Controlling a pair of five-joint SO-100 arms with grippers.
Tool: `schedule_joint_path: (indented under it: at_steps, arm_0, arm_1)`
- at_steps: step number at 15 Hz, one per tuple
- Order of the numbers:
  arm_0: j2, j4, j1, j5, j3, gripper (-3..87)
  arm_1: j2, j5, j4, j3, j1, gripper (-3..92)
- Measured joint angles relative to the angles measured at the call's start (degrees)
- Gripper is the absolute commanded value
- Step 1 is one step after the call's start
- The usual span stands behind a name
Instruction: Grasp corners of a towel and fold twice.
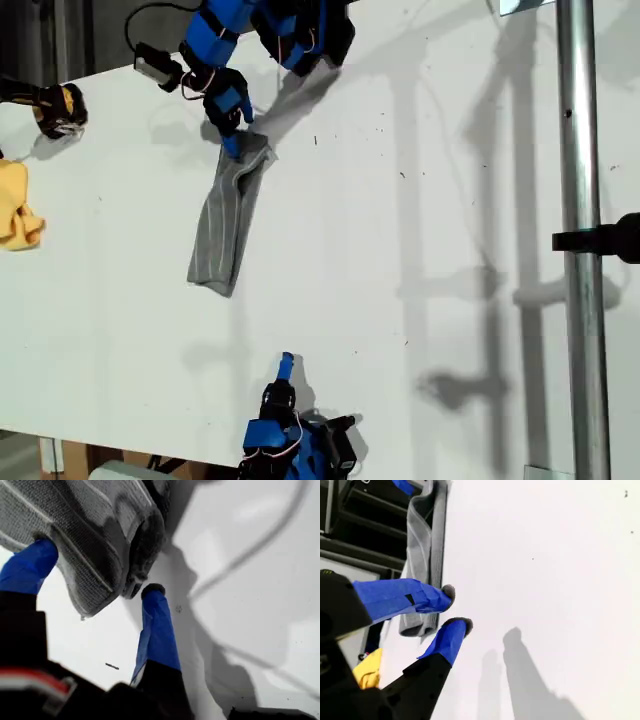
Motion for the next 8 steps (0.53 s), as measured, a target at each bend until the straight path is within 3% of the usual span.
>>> schedule_joint_path:
  at_steps: [8]
  arm_0:
    - [0.00,0.09,-0.18,-0.35,0.00,6.2]
  arm_1:
    - [-20.13,0.09,-5.62,-9.05,-3.60,32.4]
